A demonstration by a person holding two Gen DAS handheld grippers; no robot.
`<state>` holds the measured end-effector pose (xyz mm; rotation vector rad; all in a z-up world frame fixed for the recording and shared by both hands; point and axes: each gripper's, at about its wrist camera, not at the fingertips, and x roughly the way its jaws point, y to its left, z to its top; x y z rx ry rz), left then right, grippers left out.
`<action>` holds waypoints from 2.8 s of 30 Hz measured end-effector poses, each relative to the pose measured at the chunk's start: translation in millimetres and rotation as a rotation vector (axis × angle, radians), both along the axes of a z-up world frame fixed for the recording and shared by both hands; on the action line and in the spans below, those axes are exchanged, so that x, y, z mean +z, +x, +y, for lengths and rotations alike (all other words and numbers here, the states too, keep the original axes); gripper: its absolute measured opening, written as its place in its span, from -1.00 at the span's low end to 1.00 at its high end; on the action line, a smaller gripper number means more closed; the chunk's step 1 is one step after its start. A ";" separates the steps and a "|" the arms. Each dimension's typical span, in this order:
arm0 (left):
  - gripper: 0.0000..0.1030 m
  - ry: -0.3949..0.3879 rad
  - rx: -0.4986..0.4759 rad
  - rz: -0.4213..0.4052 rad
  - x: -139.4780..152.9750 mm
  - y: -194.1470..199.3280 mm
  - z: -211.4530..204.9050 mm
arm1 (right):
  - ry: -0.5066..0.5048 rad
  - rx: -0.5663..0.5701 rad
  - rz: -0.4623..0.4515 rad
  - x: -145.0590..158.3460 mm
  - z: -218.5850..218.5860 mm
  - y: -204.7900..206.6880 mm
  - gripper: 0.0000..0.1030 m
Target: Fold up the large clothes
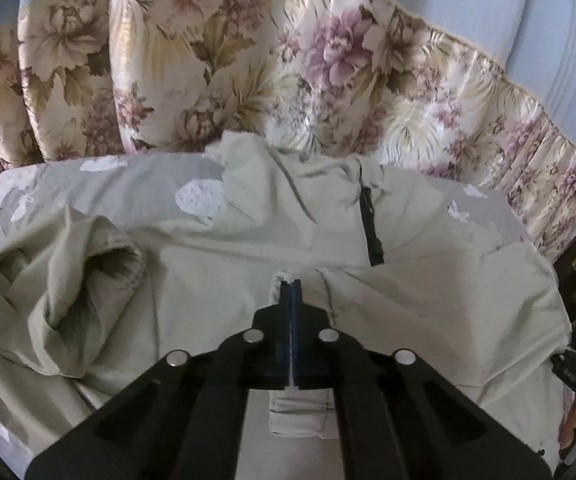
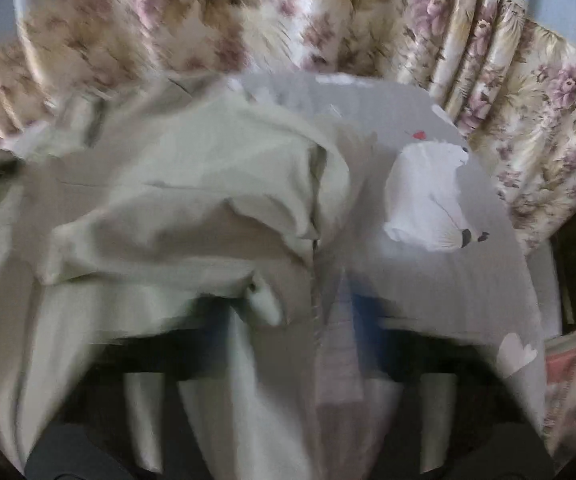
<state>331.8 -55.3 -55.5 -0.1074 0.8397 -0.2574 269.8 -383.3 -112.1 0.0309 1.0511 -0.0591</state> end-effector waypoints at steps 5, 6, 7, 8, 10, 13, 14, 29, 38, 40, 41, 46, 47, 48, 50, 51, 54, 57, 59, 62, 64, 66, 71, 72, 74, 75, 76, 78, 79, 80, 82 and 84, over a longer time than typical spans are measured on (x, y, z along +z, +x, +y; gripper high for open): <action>-1.00 -0.039 0.099 -0.083 24.5 -22.2 34.7 | -0.088 -0.057 -0.042 14.9 -6.2 -22.1 -0.45; -1.00 -0.048 0.090 -0.057 22.4 -21.7 37.8 | -0.089 -0.058 -0.027 10.6 -9.1 -22.8 -0.28; -1.00 -0.060 0.084 -0.033 19.3 -20.3 39.4 | -0.070 -0.054 -0.031 7.5 -13.9 -25.0 -0.08; -1.00 -0.048 0.066 -0.010 15.2 -18.2 36.8 | -0.057 -0.058 -0.030 7.2 -16.9 -25.8 0.06; -1.00 -0.031 0.040 0.008 9.6 -17.1 29.6 | -0.024 -0.063 -0.052 13.8 -21.0 -31.7 0.12; -1.00 -0.015 -0.028 0.048 -1.7 -14.8 9.5 | -0.004 -0.054 -0.069 22.0 -20.0 -35.8 0.20; -0.96 0.005 -0.045 0.051 -5.8 -14.6 1.2 | -0.006 -0.047 -0.070 23.4 -19.1 -37.1 0.20; -0.62 0.084 -0.053 -0.006 -9.4 -25.7 -14.6 | 0.025 -0.003 -0.069 23.8 -6.8 -28.3 0.24; -0.43 0.198 -0.009 0.072 -13.3 -47.5 31.0 | -0.026 0.020 0.020 0.8 0.9 -22.6 0.34; -0.30 0.181 -0.009 0.099 -26.6 -51.3 37.5 | -0.063 0.037 0.024 4.2 3.7 -28.3 0.36; -0.24 0.180 -0.015 0.096 -26.1 -53.4 37.7 | -0.079 0.042 0.014 9.2 4.4 -33.7 0.38; 0.23 0.189 0.015 0.018 -2.6 -66.2 39.0 | -0.056 0.053 -0.126 58.4 9.9 -48.6 0.72; 0.23 0.189 0.015 0.006 1.3 -65.9 36.3 | -0.031 0.063 -0.160 67.7 14.3 -45.4 0.76; 0.23 0.195 0.021 0.008 1.4 -63.3 33.6 | -0.020 0.065 -0.183 71.9 18.3 -41.5 0.77; 0.24 0.207 0.009 0.033 -6.1 -59.4 26.1 | -0.027 0.054 -0.197 67.5 28.1 -28.0 0.82; 0.24 0.232 0.000 0.049 -13.9 -57.9 21.7 | -0.033 0.051 -0.177 59.7 31.6 -19.8 0.82; 0.24 0.274 -0.003 0.082 -34.3 -57.5 22.1 | -0.094 0.053 -0.056 21.9 38.9 -3.2 0.82; 0.24 0.204 0.011 0.034 -16.4 -72.3 41.8 | -0.142 0.053 0.027 -7.7 35.7 -7.7 0.81; 0.26 0.191 0.039 -0.020 6.6 -81.4 61.6 | -0.101 0.039 -0.005 -1.4 28.4 -21.2 0.82; 0.29 0.202 0.103 -0.076 35.5 -83.6 101.3 | -0.092 0.026 -0.045 11.7 20.5 -35.6 0.82; 0.31 0.227 0.166 -0.095 45.8 -78.9 132.4 | -0.087 0.014 -0.065 20.4 15.8 -42.0 0.85; 0.45 0.255 0.257 -0.097 48.6 -69.2 170.5 | -0.081 0.007 -0.072 25.3 14.7 -44.9 0.88; 0.45 0.281 0.255 -0.088 45.3 -45.4 211.5 | -0.078 0.015 -0.066 26.3 17.5 -44.5 0.88; 0.45 0.275 0.234 -0.076 45.1 -41.6 208.2 | -0.078 0.018 -0.065 25.7 19.8 -42.2 0.88; 0.46 0.243 0.217 -0.070 47.0 -41.4 201.2 | -0.074 0.022 -0.064 24.6 24.6 -39.4 0.88; 0.47 0.220 0.197 -0.074 47.8 -42.1 194.2 | -0.069 0.024 -0.064 23.8 26.7 -38.0 0.88; 0.54 0.198 0.170 -0.077 47.4 -43.4 182.1 | -0.061 0.026 -0.062 23.0 28.6 -36.7 0.88; 0.62 0.202 0.141 -0.074 42.6 -41.9 159.0 | -0.052 0.031 -0.058 20.5 33.0 -34.1 0.88; 0.62 0.209 0.128 -0.071 39.3 -39.5 149.3 | -0.049 0.037 -0.055 19.3 35.8 -32.6 0.87; 0.62 0.223 0.109 -0.057 33.2 -35.0 135.7 | -0.050 0.042 -0.053 18.4 38.5 -30.7 0.88; 0.62 0.255 0.086 -0.033 22.7 -26.9 117.6 | -0.049 0.053 -0.052 18.5 42.1 -28.6 0.88; 0.60 0.322 0.070 0.016 2.9 -10.3 101.9 | -0.046 0.057 -0.054 19.3 42.8 -27.9 0.88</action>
